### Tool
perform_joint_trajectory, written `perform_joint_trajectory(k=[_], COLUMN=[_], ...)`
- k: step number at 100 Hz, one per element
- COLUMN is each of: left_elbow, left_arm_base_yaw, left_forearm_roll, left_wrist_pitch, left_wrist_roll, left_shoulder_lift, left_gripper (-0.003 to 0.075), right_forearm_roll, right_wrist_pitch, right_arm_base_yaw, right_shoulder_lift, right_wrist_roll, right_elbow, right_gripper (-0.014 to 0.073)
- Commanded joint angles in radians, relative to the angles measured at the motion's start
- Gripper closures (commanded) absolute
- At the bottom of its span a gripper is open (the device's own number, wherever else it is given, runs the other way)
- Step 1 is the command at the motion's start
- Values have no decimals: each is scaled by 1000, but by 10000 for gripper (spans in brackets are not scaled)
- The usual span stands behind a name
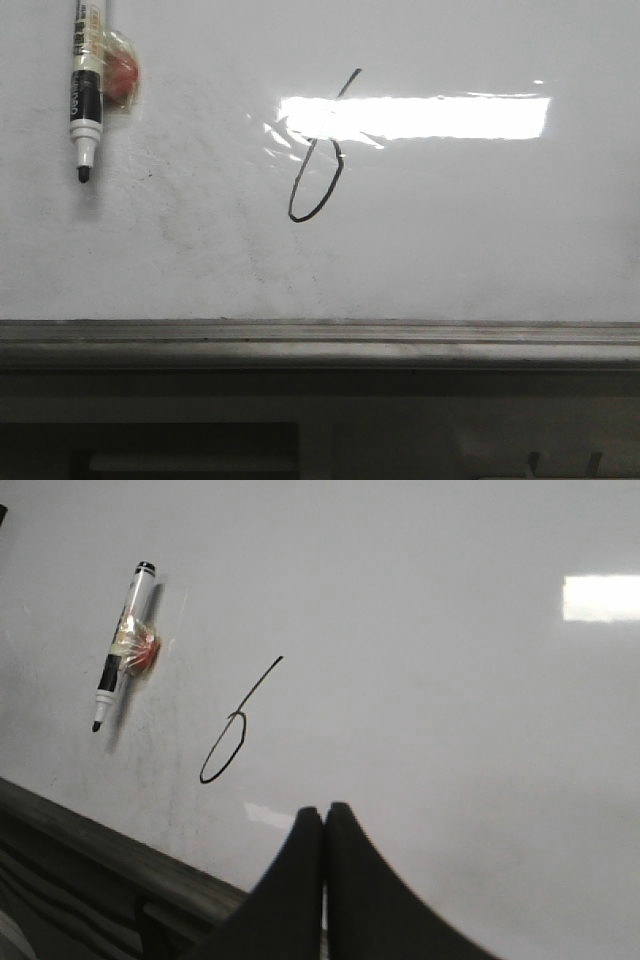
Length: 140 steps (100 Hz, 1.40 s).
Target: Write number 6 on whiteboard
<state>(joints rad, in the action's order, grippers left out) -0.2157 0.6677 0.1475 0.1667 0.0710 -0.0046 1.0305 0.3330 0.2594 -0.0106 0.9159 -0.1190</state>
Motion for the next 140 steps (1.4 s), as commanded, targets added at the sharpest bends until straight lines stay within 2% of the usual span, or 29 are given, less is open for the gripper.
perform_joint_trajectory(k=[1, 94, 103, 117, 127, 140], left_elbow=[-26, -7, 27, 105, 165, 237], left_arm_base_yaw=[-1, -16, -77, -244, -381, -505], left_forearm_roll=[14, -5, -34, -27, -27, -27], left_wrist_pitch=[-87, -79, -77, -91, -149, -223], left_wrist_roll=[-1, -1, -1, -10, -10, -14], left_shoulder_lift=[-26, -24, -24, -24, -24, -24], left_gripper=[740, 740, 740, 741, 740, 740], right_forearm_roll=[32, 32, 32, 32, 32, 32], right_wrist_pitch=[-78, -87, -87, -87, -87, -87], right_arm_base_yaw=[-6, -6, -6, -6, -6, -6], right_shoulder_lift=[-11, -11, -11, -11, -11, -11], right_wrist_roll=[11, 11, 11, 11, 11, 11], right_elbow=[-25, -25, -25, -25, -25, -25], right_gripper=[659, 659, 659, 659, 659, 659])
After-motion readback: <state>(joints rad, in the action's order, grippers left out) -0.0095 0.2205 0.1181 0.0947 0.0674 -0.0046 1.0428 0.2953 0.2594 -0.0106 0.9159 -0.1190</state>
